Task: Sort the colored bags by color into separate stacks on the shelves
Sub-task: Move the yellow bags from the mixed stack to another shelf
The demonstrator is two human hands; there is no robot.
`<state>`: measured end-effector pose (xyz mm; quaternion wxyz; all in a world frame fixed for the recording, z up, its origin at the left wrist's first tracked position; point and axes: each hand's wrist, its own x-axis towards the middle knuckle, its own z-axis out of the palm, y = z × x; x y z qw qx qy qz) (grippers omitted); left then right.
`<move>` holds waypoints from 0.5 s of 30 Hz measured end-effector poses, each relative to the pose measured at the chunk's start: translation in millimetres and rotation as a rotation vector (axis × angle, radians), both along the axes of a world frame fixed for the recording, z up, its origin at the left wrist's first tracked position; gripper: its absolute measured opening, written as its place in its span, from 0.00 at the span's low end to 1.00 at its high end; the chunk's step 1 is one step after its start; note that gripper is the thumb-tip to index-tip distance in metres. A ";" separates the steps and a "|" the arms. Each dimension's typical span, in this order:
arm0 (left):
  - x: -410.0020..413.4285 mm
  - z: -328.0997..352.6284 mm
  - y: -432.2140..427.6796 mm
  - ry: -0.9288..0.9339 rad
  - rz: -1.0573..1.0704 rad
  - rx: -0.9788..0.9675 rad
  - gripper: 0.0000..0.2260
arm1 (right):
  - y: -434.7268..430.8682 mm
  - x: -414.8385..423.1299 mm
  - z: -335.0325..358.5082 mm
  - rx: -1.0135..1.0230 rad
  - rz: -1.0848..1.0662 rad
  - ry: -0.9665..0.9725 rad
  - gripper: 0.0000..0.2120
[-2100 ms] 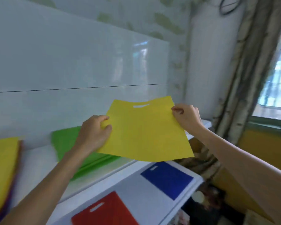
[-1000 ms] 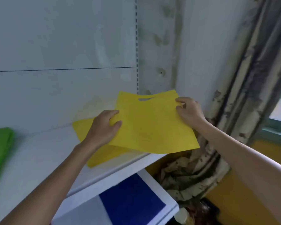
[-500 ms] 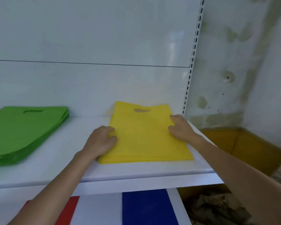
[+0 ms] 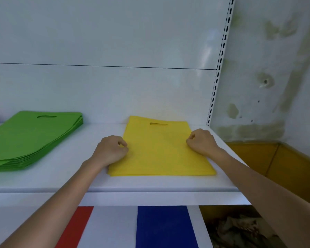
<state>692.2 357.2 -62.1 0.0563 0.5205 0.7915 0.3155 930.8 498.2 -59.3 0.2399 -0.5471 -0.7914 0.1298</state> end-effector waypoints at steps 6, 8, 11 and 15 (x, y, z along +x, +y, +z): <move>2.0 -2.3 -5.2 -0.005 0.004 0.091 0.04 | -3.0 -5.2 1.5 0.005 -0.014 -0.033 0.09; -1.9 -0.2 -8.5 0.008 0.018 0.122 0.05 | -5.3 -12.0 7.5 0.084 0.007 -0.031 0.10; -16.1 9.1 -21.9 0.046 0.063 0.232 0.07 | -16.0 -34.6 21.0 0.205 0.094 0.033 0.10; -43.7 26.8 -66.8 0.125 0.123 0.380 0.07 | -42.2 -96.8 36.5 0.239 0.322 0.120 0.10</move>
